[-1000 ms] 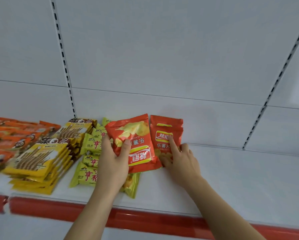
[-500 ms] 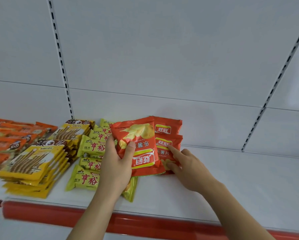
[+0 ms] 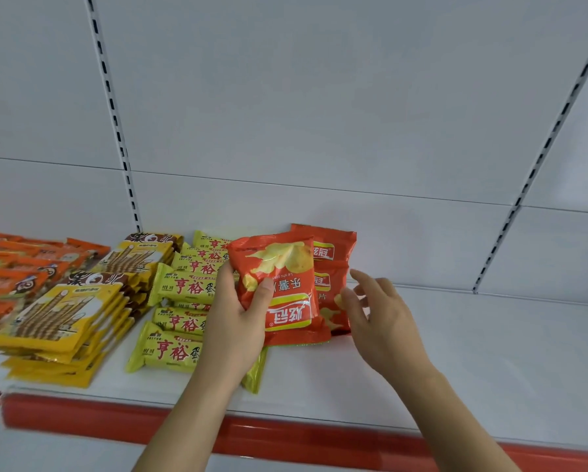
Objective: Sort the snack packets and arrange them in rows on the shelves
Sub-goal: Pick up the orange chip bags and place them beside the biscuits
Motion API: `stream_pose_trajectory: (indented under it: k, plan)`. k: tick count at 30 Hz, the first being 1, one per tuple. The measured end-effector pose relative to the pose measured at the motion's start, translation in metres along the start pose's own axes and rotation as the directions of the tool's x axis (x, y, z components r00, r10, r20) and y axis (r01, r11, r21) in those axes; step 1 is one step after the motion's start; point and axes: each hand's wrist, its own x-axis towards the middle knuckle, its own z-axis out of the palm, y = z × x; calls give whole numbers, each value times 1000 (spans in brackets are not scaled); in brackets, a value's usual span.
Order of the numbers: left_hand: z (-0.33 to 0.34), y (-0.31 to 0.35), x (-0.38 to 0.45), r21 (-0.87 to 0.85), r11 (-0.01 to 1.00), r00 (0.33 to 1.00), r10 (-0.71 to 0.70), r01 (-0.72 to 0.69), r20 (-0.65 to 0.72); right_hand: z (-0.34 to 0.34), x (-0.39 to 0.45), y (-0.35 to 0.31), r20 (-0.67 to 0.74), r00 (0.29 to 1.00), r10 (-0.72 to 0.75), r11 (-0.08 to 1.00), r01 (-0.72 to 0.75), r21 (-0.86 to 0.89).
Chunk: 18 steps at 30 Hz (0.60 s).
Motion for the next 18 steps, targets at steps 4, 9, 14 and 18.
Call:
stream_pose_trajectory:
  k: [4, 9, 14, 18]
  plan:
    - [14, 6, -6, -49, 999, 1000, 12, -11, 28, -3, -20, -36, 188, 980, 67, 885, -145, 442]
    - [11, 12, -4, 8, 1000, 1000, 7, -7, 15, -25, -21, -34, 276, 961, 25, 892, -146, 428]
    - [10, 31, 2, 364, 881, 949, 240, -301, 206, -71, -5, -24, 514, 857, -42, 964, -100, 246]
    - [12, 39, 4, 341, 900, 926, 146, -270, 349, -82, -2, -17, 411, 912, -8, 914, -160, 373]
